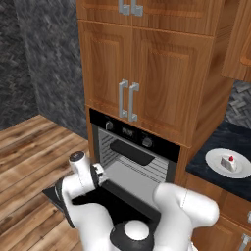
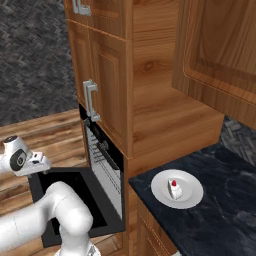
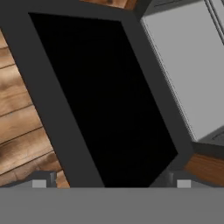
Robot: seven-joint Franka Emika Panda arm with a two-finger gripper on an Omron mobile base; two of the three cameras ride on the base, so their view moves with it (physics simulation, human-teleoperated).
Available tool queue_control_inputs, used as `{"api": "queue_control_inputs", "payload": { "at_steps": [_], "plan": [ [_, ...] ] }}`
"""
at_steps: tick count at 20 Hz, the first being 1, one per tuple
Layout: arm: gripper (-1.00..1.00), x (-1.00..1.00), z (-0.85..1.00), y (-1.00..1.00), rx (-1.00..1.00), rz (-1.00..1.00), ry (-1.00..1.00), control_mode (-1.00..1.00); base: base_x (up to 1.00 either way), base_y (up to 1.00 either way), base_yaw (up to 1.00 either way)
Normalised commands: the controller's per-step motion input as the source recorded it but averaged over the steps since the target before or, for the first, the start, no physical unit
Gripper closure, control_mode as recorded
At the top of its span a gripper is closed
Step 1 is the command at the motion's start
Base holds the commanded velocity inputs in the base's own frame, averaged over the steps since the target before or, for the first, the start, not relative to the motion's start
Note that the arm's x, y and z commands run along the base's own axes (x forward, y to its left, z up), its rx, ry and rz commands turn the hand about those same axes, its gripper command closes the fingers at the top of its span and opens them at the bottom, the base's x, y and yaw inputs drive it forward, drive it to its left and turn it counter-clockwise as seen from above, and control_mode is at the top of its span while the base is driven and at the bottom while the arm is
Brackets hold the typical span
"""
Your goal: Take the baked cake out of the oven and place it on the plate for cooling. Then close the oven door.
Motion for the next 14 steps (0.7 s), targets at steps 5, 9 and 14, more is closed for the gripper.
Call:
{"api": "queue_control_inputs", "payload": {
  "at_steps": [5,9,14],
  "plan": [
    [-1.00,-0.53,0.19,0.75,-0.19,0.00,-0.09,-1.00,0.00,0.00,0.00],
    [-1.00,-0.19,0.02,0.60,-0.26,0.00,-0.14,-1.00,0.00,0.00,0.00],
    [-1.00,0.00,0.00,0.50,-0.32,0.00,-0.13,-1.00,0.00,0.00,0.00]
  ]
}}
